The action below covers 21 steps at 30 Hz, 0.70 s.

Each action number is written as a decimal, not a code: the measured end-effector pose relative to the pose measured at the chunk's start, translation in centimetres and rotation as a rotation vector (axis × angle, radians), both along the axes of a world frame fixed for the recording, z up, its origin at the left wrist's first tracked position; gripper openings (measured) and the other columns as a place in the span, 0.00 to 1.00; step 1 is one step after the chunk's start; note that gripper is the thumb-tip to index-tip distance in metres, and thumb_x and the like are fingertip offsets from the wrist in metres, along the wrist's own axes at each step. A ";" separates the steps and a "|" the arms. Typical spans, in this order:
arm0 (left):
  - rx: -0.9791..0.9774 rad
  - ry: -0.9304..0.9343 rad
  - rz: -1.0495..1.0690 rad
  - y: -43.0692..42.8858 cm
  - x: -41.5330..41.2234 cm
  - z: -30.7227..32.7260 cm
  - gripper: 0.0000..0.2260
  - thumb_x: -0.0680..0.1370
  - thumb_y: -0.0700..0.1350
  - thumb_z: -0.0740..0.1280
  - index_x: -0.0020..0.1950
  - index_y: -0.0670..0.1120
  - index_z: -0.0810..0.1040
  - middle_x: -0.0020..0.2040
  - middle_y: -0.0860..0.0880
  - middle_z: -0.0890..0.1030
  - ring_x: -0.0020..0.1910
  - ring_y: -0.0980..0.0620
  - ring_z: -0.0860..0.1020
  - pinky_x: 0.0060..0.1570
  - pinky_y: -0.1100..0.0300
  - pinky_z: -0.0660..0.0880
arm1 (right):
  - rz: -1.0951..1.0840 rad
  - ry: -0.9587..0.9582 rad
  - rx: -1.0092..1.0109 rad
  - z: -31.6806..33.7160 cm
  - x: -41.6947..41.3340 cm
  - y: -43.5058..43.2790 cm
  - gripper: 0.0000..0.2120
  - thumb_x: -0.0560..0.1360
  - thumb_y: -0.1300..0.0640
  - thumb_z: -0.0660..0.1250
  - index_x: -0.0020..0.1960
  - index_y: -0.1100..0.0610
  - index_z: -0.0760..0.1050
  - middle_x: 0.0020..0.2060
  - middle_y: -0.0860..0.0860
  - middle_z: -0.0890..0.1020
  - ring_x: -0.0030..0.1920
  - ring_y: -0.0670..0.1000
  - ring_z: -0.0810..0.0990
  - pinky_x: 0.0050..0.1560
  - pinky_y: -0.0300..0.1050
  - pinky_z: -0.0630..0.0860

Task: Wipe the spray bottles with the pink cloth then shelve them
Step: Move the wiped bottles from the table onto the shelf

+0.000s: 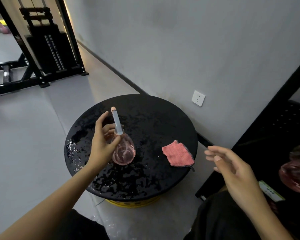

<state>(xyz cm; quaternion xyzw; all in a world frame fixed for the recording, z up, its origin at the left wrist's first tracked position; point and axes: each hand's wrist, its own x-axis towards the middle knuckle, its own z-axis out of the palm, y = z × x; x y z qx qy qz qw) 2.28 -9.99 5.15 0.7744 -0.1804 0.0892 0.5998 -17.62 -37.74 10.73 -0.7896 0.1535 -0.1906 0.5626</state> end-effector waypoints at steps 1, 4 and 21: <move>-0.024 0.003 -0.019 -1.3 -0.4 0.6 0.36 0.74 0.34 0.73 0.77 0.49 0.59 0.53 0.46 0.82 0.55 0.50 0.82 0.63 0.46 0.76 | -0.013 -0.004 -0.001 0.2 -0.5 -0.4 0.12 0.80 0.62 0.61 0.55 0.47 0.78 0.51 0.39 0.83 0.55 0.40 0.81 0.57 0.43 0.77; -0.067 0.021 -0.082 -5.2 -2.0 2.0 0.37 0.73 0.33 0.73 0.77 0.46 0.59 0.53 0.48 0.82 0.55 0.53 0.82 0.64 0.47 0.76 | -0.053 -0.025 0.014 0.7 -2.1 -2.1 0.12 0.80 0.61 0.62 0.54 0.46 0.78 0.51 0.39 0.83 0.55 0.40 0.81 0.58 0.44 0.74; -0.140 0.089 -0.641 -26.4 -15.5 6.5 0.30 0.71 0.33 0.75 0.71 0.43 0.71 0.49 0.46 0.85 0.53 0.51 0.83 0.59 0.57 0.78 | -0.328 -0.061 -0.003 1.9 -14.4 -14.2 0.11 0.81 0.59 0.60 0.58 0.47 0.77 0.53 0.43 0.82 0.55 0.36 0.79 0.54 0.36 0.74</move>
